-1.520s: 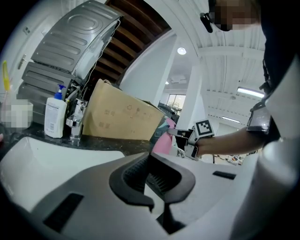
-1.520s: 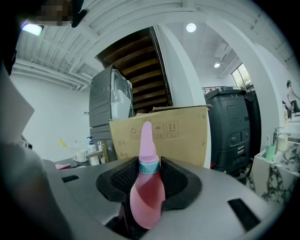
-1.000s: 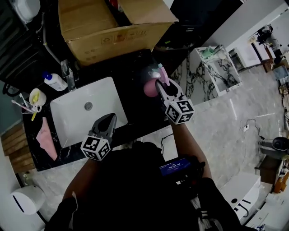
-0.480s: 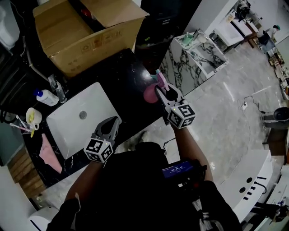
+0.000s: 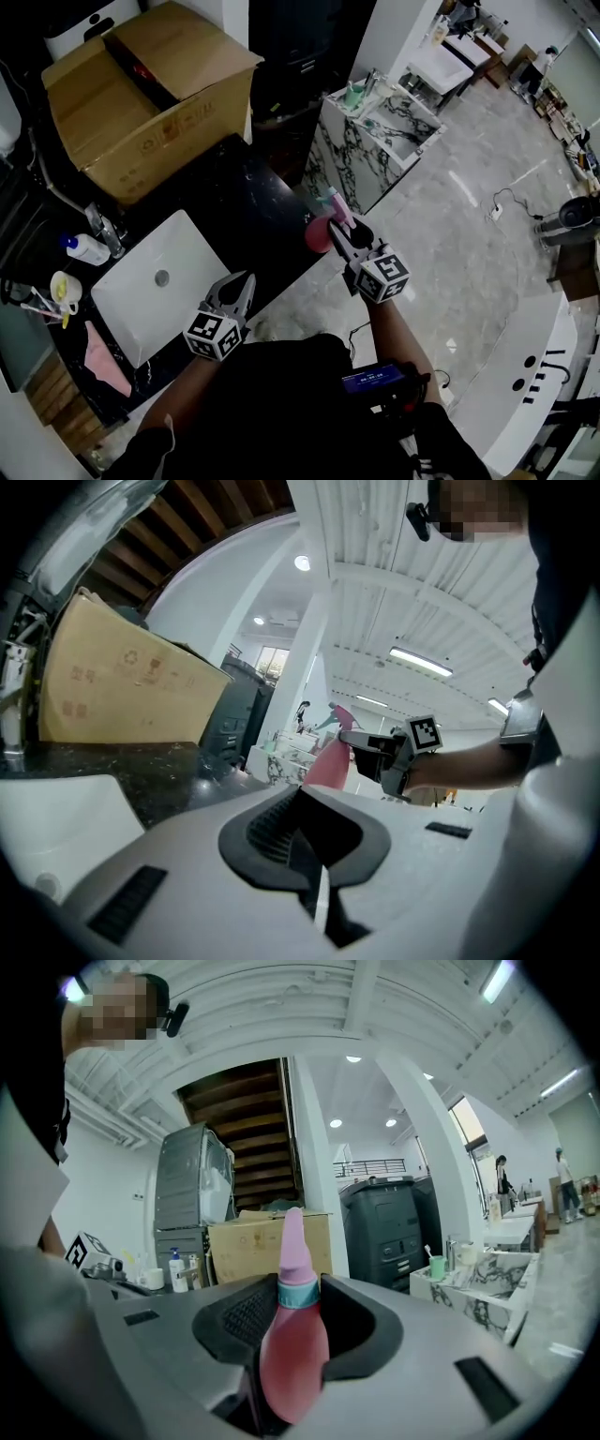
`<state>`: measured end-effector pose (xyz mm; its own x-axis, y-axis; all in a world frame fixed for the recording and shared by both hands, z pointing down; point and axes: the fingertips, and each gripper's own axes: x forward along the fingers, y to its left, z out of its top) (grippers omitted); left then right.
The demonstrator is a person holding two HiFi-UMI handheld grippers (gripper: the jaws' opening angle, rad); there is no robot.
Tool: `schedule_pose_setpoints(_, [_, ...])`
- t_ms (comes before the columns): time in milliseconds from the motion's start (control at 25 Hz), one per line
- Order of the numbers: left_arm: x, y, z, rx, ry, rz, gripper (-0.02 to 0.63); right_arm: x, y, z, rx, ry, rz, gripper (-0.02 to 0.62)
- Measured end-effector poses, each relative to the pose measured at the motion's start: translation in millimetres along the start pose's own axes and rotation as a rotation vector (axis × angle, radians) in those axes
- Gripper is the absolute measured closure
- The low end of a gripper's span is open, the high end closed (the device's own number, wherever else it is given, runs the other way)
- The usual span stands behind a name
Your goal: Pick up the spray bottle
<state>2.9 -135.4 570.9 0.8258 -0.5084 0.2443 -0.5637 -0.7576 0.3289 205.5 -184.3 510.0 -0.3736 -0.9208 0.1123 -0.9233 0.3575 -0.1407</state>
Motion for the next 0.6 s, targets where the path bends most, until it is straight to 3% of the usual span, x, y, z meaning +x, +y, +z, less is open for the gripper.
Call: schedule_pose_setpoints(600, [87, -80, -5, 0.06, 0.062, -0.086, 0.598, -125, -104, -12, 0.06, -0.023, -0.11, 0.436])
